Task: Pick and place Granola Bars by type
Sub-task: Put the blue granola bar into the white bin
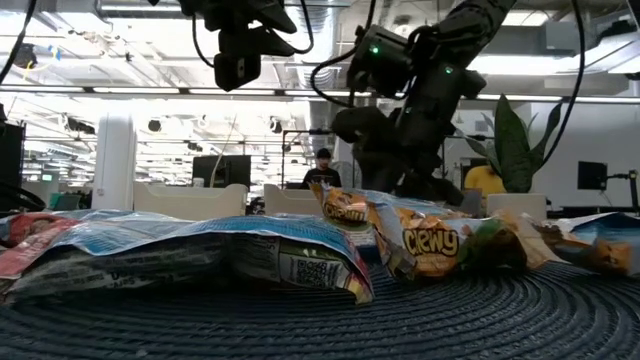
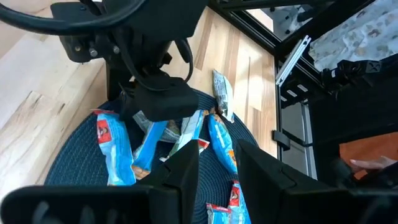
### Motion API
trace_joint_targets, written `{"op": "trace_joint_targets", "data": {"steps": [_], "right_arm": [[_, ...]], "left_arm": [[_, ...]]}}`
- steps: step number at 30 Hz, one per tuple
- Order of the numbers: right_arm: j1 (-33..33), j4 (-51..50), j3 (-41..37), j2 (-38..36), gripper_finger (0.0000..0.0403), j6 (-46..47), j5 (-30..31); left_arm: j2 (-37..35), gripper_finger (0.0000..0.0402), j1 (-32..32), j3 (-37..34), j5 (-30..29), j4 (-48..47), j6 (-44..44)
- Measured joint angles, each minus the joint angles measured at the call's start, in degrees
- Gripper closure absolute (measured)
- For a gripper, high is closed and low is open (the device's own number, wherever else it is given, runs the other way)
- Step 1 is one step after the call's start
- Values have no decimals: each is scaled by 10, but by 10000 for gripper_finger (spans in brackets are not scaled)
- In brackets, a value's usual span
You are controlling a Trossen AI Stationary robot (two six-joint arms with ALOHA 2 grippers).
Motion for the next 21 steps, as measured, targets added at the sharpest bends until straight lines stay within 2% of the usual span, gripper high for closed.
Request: {"op": "trace_joint_targets", "data": {"steps": [4, 10, 13, 17, 21], "right_arm": [[0, -15, 12, 0, 258, -8, 11], [0, -57, 26, -1, 344, -35, -2], [2, -64, 26, -1, 374, -42, -10], [6, -79, 26, -1, 397, -56, -17], [7, -85, 25, -1, 401, -68, -17]], "left_arm": [[0, 303, 0, 0, 0, 0, 0], [0, 303, 0, 0, 1, -5, 0], [0, 303, 0, 0, 1, -5, -1], [0, 303, 0, 0, 1, -5, -1], [0, 303, 0, 0, 2, -5, -1]]}}
